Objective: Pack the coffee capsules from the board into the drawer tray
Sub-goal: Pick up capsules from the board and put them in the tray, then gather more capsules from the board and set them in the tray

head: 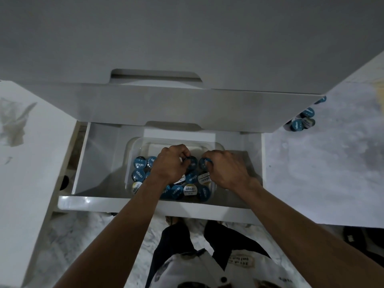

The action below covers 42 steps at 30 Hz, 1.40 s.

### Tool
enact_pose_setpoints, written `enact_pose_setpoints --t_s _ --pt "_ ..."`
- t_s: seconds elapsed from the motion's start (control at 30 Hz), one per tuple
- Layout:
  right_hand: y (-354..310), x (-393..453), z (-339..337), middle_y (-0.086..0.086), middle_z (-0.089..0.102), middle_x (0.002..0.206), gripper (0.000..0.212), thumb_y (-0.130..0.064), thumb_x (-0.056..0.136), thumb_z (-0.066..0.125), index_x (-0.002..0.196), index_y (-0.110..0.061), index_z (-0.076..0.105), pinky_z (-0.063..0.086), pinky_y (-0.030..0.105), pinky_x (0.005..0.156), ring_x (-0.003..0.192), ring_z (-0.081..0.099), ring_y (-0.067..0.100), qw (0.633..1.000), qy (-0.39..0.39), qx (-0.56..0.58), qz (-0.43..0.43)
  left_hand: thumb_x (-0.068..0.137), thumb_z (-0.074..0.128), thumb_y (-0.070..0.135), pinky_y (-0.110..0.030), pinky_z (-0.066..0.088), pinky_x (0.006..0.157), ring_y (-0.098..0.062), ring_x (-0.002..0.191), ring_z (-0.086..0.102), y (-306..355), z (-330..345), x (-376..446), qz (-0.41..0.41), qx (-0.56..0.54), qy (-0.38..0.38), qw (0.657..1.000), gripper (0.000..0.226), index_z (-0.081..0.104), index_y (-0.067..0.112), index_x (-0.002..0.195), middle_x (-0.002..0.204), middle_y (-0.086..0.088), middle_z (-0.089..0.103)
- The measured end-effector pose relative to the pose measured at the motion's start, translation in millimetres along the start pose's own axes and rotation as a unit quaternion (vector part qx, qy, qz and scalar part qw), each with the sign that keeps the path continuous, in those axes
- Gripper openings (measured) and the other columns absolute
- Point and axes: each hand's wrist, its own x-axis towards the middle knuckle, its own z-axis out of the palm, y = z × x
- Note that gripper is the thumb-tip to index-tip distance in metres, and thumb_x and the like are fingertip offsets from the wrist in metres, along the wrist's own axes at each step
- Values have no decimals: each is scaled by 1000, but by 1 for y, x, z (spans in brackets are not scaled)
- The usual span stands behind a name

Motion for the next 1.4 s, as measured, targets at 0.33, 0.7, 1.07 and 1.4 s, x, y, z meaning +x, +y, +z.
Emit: enact_pose_setpoints --t_s 0.33,0.7,1.07,1.4 --pt "-8 -12 -1 4 66 123 33 -18 95 54 127 -20 59 56 40 86 105 65 25 997 46 62 26 87 66 26 -43 55 90 -22 106 65 4 -6 -2 34 46 -32 998 29 66 28 116 113 1 71" --pt "-41 -55 -17 -3 70 113 35 -30 87 72 120 -19 65 55 20 80 72 64 3 929 227 247 155 83 74 35 -31 55 87 -12 87 70 20 -44 -22 98 -18 2 995 39 64 27 120 115 6 69" --pt "-2 -131 -63 -10 71 104 41 -38 81 77 119 -28 64 60 27 74 81 70 4 833 330 399 194 80 78 36 -24 57 75 -2 85 68 115 -23 -64 174 -118 -13 978 45 66 21 120 115 9 68" --pt "155 -249 -100 -9 71 108 47 -47 80 75 123 -32 63 62 41 74 88 70 8 813 364 402 213 80 78 36 -9 49 65 1 78 66 257 109 -85 197 -105 -20 975 37 67 24 113 108 10 68"
